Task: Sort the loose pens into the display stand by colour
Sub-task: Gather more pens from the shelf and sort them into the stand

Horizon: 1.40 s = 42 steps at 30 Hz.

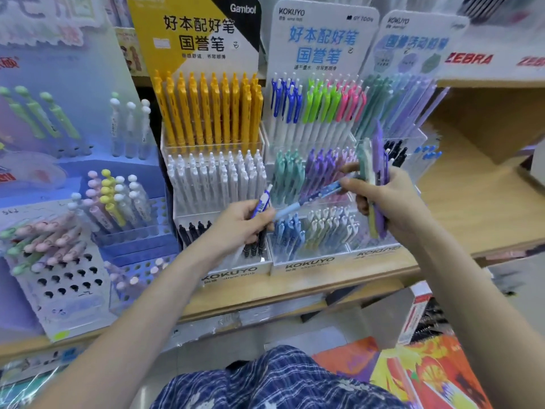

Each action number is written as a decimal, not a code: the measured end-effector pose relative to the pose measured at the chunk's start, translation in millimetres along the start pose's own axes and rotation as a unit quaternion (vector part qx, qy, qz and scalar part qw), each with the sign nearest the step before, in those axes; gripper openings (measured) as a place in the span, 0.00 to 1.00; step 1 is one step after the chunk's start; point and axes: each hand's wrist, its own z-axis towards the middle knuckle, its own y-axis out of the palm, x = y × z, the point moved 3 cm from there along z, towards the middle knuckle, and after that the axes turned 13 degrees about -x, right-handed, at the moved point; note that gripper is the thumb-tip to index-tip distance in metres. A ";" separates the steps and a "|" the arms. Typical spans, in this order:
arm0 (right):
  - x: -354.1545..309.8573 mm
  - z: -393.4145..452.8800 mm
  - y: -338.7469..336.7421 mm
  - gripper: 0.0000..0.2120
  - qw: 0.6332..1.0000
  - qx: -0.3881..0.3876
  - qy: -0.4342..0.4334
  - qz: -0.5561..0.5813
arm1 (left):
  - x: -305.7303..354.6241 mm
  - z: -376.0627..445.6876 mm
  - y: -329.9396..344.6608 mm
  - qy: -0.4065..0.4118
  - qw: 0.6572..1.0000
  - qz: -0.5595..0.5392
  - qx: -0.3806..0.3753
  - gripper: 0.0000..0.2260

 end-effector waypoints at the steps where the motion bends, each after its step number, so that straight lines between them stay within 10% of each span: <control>1: 0.8 -4.3 -1.5 0.02 1.000 -0.010 -0.005 -0.019 | -3.6 1.1 3.4 -0.010 1.000 0.007 -0.011 0.05; 7: -0.9 -8.6 3.7 0.04 0.969 -0.065 -0.072 -0.229 | -26.0 -5.9 -6.1 -0.057 0.987 0.132 0.074 0.08; 14: 49.0 13.4 46.9 0.13 0.831 -0.154 -0.090 -0.528 | -36.0 -13.3 -13.2 -0.044 0.989 0.055 0.131 0.09; 42: 71.1 27.5 75.2 0.02 0.768 -0.122 0.020 -0.629 | -44.6 -10.5 -6.6 -0.035 0.988 0.052 0.142 0.09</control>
